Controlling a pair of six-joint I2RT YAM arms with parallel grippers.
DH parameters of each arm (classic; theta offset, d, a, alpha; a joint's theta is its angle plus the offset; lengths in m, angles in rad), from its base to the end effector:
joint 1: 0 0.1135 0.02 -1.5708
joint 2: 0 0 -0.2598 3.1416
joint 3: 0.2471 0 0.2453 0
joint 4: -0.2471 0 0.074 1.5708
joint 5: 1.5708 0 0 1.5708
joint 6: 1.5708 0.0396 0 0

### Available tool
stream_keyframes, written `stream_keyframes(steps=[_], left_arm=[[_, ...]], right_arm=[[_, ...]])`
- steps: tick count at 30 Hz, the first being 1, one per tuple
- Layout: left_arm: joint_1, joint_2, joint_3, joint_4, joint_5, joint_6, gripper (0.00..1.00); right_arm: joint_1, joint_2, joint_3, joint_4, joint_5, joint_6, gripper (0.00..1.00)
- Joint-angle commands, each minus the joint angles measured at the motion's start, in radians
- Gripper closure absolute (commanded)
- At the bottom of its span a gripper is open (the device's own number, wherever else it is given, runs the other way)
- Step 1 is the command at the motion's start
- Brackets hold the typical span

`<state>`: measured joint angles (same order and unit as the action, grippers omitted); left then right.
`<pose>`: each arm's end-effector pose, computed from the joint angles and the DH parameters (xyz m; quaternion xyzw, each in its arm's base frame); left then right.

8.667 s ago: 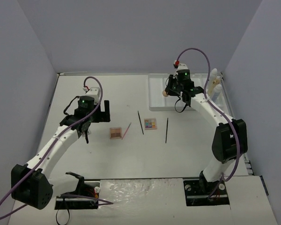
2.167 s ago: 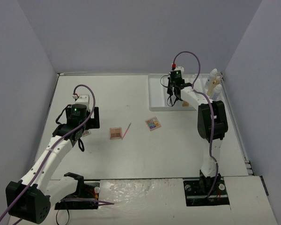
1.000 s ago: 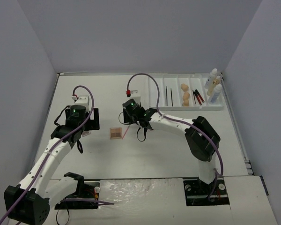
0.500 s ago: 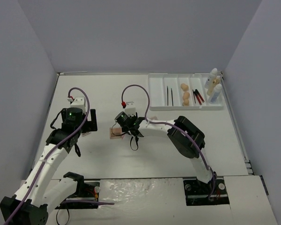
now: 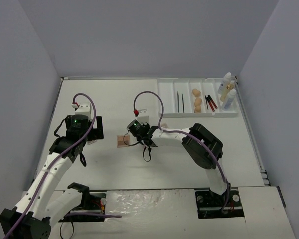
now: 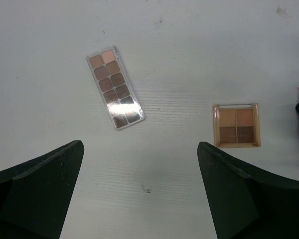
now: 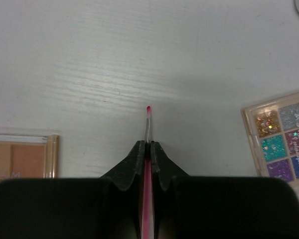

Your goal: Organize the makeup

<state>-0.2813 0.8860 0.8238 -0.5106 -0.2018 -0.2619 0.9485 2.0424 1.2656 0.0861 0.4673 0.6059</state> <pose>0.1863 -0.0456 0.2987 -0.0397 0.8740 -0.0425 0.4824 0.2675 0.3422 0.1513 -0.0528 0.8841 0.1413 0.4423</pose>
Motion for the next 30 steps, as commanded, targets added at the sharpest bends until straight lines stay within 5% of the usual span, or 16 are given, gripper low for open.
stream_keyframes(steps=[1, 13, 20, 30], left_arm=[[-0.004, -0.011, 0.017, 0.038, -0.019, 0.001, 0.03], [-0.004, -0.008, 0.014, 0.039, -0.023, -0.002, 0.03], [-0.004, 0.004, 0.014, 0.043, -0.024, 0.003, 0.03], [-0.004, 0.005, 0.009, 0.047, -0.043, 0.015, 0.03]], right_arm=[[-0.057, -0.083, -0.039, -0.043, -0.029, -0.102, 1.00], [-0.416, -0.286, 0.062, 0.030, -0.310, -0.442, 1.00], [-0.643, -0.146, 0.237, 0.040, -0.418, -0.595, 1.00], [-0.739, 0.088, 0.448, 0.059, -0.457, -0.623, 0.91]])
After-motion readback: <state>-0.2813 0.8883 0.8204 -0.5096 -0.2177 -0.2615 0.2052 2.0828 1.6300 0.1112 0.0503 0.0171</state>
